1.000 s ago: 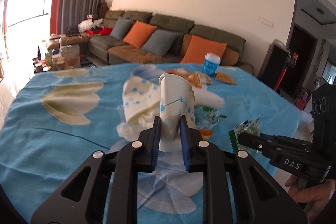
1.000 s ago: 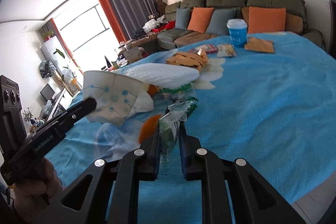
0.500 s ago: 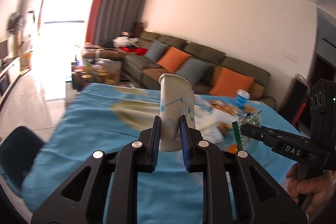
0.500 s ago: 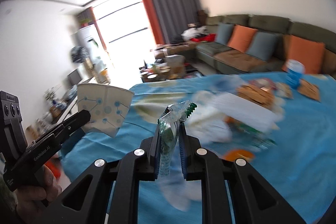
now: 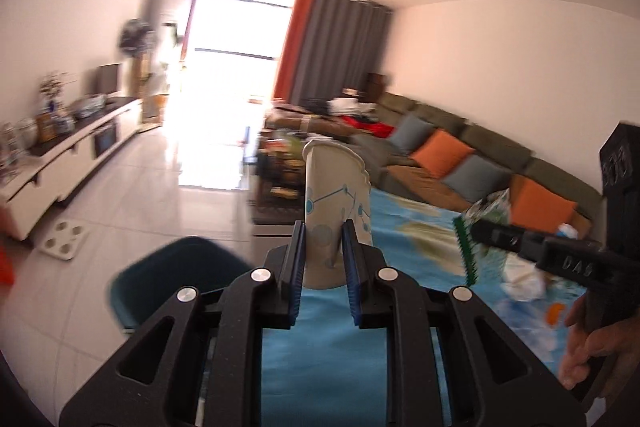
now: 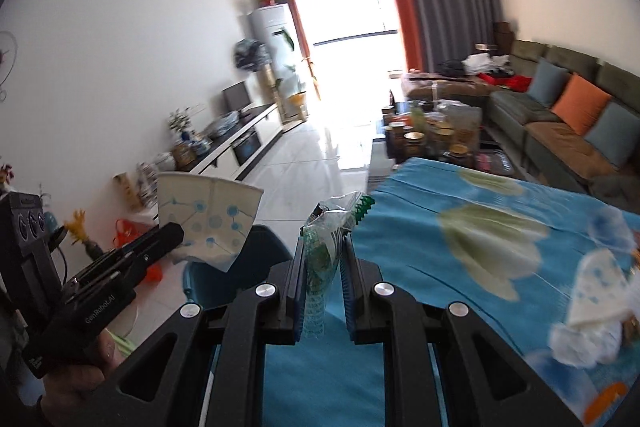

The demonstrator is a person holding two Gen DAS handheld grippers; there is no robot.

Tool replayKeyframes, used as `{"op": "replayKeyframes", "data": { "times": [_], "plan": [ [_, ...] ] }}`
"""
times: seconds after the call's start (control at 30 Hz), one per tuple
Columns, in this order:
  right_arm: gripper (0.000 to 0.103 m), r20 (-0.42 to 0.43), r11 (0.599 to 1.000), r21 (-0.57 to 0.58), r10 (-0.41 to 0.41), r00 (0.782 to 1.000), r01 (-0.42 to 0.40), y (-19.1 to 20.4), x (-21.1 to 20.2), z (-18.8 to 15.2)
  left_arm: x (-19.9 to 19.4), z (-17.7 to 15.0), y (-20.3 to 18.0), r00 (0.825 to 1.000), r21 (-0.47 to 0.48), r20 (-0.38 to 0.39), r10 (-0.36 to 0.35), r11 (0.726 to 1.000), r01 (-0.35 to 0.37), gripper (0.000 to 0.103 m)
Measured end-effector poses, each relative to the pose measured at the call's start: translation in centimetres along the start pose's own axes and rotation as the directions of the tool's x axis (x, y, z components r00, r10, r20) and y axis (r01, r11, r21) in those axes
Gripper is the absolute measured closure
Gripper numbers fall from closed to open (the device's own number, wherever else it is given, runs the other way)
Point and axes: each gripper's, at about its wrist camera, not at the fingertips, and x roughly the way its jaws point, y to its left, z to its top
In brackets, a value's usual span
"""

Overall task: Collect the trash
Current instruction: 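Carry the cup and snack bag to the teal bin and release both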

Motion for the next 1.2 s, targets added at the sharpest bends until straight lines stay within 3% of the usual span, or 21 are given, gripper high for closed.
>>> {"op": "replayKeyframes", "data": {
  "times": [0.23,0.4,0.53,0.87,1.2],
  "plan": [
    [0.089,-0.077,0.991,-0.085,0.095,0.993,-0.101,6.3,6.4,2.3,-0.8,-0.1,8.3,0.987,-0.046,-0.024,0.158,0.986,-0.159,0.085],
    [0.089,-0.181,0.981,-0.118,0.132,0.975,-0.154,9.9,12.2,2.6,-0.4,-0.9,12.9,0.975,-0.063,-0.054,0.215,0.974,-0.218,0.085],
    [0.089,-0.265,0.977,-0.152,0.108,0.958,-0.152,11.5,16.3,2.0,0.5,-2.3,15.5,0.968,-0.068,-0.095,0.231,0.969,-0.238,0.085],
    [0.089,-0.381,0.975,-0.182,0.049,0.923,-0.127,11.9,21.2,0.3,5.3,-3.9,15.9,0.949,-0.047,-0.174,0.263,0.960,-0.275,0.085],
    [0.089,-0.436,0.978,-0.174,0.029,0.900,-0.116,11.5,22.8,-0.4,8.0,-4.4,16.1,0.935,-0.028,-0.205,0.289,0.953,-0.301,0.084]
  ]
}}
